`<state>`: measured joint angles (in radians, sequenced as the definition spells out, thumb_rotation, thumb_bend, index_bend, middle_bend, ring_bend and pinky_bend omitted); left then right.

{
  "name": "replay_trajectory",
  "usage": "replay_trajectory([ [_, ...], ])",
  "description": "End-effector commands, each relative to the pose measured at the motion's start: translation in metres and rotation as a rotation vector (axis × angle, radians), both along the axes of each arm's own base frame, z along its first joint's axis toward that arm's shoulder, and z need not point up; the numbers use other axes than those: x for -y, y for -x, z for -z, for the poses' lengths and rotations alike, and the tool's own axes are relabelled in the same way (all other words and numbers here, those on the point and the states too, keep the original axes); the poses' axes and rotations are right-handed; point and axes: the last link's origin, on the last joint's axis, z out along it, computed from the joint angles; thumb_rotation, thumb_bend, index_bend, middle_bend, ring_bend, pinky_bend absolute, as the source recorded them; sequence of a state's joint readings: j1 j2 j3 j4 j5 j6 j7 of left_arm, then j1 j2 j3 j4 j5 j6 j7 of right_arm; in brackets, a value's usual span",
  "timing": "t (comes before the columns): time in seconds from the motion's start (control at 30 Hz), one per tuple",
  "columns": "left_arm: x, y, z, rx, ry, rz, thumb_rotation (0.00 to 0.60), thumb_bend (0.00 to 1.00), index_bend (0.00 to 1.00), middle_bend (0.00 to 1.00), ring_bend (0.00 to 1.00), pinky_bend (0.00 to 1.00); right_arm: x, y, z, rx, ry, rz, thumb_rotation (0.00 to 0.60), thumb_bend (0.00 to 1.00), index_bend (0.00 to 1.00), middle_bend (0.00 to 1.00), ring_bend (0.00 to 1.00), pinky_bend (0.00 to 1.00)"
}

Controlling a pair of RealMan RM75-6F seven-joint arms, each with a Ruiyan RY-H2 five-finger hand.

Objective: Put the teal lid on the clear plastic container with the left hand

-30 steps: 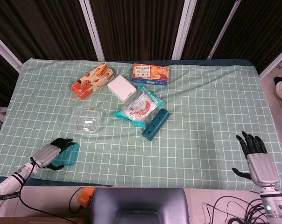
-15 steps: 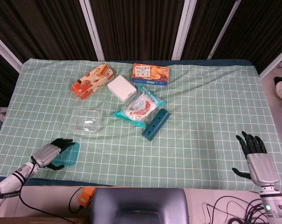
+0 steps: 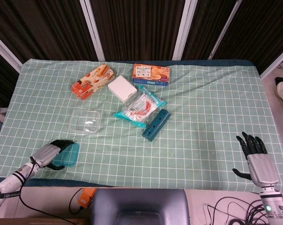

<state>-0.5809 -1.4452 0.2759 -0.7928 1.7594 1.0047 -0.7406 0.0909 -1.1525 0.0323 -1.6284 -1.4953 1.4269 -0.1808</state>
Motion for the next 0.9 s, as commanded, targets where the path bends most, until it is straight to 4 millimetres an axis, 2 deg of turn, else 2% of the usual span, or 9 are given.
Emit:
replay_trajectory([
  [0.03,0.000,-0.001,-0.002,0.003,-0.006,0.008,0.600,0.22,0.00,0.37,0.40,0.43,0.000,0.000,0.000,0.001,-0.001,-0.001,0.600,0.16,0.00,0.00,0.00,0.00],
  [0.23,-0.001,-0.007,-0.012,0.014,-0.038,0.028,0.600,0.24,0.00,0.50,0.54,0.55,-0.001,0.000,-0.001,0.006,-0.001,-0.003,0.600,0.16,0.00,0.00,0.00,0.00],
  [0.37,-0.001,-0.014,-0.024,0.021,-0.076,0.056,0.600,0.24,0.00,0.53,0.57,0.58,-0.002,-0.001,-0.002,0.010,-0.002,-0.007,0.600,0.16,0.00,0.00,0.00,0.00],
  [0.5,-0.003,-0.030,-0.042,0.045,-0.135,0.098,0.600,0.25,0.00,0.53,0.57,0.58,-0.003,-0.001,-0.003,0.017,-0.002,-0.011,0.600,0.16,0.00,0.00,0.00,0.00],
  [0.6,-0.005,-0.050,-0.059,0.082,-0.190,0.138,0.600,0.25,0.00,0.53,0.57,0.58,-0.004,-0.001,-0.005,0.025,-0.001,-0.016,0.600,0.16,0.00,0.00,0.00,0.00],
  [0.73,-0.015,-0.089,-0.076,0.124,-0.212,0.169,0.600,0.25,0.00,0.54,0.57,0.58,-0.004,-0.001,-0.006,0.031,-0.008,-0.021,0.600,0.16,0.00,0.00,0.00,0.00],
  [0.9,-0.045,-0.135,-0.079,0.117,-0.185,0.156,0.600,0.25,0.00,0.54,0.58,0.58,-0.004,-0.002,-0.005,0.033,-0.015,-0.025,0.600,0.16,0.00,0.00,0.00,0.00],
])
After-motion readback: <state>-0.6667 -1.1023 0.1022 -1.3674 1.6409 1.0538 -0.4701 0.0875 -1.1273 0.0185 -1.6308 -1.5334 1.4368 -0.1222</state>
